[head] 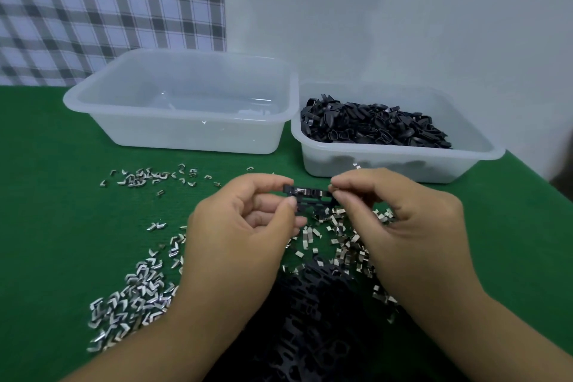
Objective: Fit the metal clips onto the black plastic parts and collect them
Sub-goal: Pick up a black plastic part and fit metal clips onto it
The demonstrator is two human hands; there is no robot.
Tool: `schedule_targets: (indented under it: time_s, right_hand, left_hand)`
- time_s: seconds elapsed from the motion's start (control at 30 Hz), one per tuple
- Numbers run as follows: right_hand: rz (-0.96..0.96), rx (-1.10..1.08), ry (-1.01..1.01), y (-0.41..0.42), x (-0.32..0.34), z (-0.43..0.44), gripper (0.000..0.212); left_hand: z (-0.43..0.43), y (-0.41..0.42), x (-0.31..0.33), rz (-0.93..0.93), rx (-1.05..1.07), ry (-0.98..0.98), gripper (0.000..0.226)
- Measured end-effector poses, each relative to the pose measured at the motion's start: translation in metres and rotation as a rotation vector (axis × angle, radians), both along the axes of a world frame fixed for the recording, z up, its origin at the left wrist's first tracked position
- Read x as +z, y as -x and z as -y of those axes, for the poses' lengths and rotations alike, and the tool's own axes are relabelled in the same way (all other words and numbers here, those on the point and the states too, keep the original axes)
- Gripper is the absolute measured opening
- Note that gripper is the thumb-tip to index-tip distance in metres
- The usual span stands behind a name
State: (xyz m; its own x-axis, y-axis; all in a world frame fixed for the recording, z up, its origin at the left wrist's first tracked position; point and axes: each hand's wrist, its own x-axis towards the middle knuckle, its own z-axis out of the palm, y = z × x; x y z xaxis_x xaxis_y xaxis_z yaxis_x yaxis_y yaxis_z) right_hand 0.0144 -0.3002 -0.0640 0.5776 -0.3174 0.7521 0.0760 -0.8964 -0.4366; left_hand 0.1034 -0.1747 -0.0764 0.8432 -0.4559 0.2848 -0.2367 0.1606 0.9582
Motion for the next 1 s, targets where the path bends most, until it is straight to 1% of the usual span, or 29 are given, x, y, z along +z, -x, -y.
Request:
schedule_targets:
  time_s: [0.07, 0.13, 0.33, 0.57, 0.77, 0.83, 0.9, 1.0]
  right_hand:
    - [-0.007, 0.008, 0.003, -0.001, -0.0011, -0.0008, 0.008]
    - [-0.025, 0.028, -0.04, -0.0018, -0.0025, -0.0019, 0.009]
    - [-0.051, -0.01, -0.064, -0.0024, -0.0037, -0.0014, 0.004]
    - [-0.046, -0.047, 0.017, -0.0028, -0.0046, -0.0016, 0.003]
    - [-0.093, -0.064, 0.104, -0.0025, -0.0037, -0.0013, 0.005]
    - [-0.125, -0.03, 0.04, -0.002, -0.0018, -0.0006, 0.007]
    - [-0.165, 0.026, -0.098, -0.0011, 0.0006, 0.0003, 0.009]
    - [-0.242, 0.127, -0.317, -0.0004, 0.0036, 0.0001, 0.021]
  left_hand:
    - [0.0001, 0.0006, -0.0006, 0.001, -0.012, 0.002, 0.023]
    - [0.0002, 0.0009, -0.0013, 0.0, -0.017, 0.005, 0.023]
    - [-0.0012, 0.0019, -0.0011, 0.046, -0.037, -0.018, 0.024]
    - [-0.0026, 0.0026, -0.0015, 0.09, -0.052, -0.033, 0.031]
    - [-0.0033, 0.0016, -0.0024, 0.099, -0.096, -0.052, 0.026]
    - [-0.003, 0.0018, -0.0018, 0.101, -0.088, -0.057, 0.025]
    - [-0.0026, 0.0015, -0.001, 0.099, -0.076, -0.064, 0.028]
    - [-0.0022, 0.0006, 0.0005, 0.124, -0.074, -0.087, 0.033]
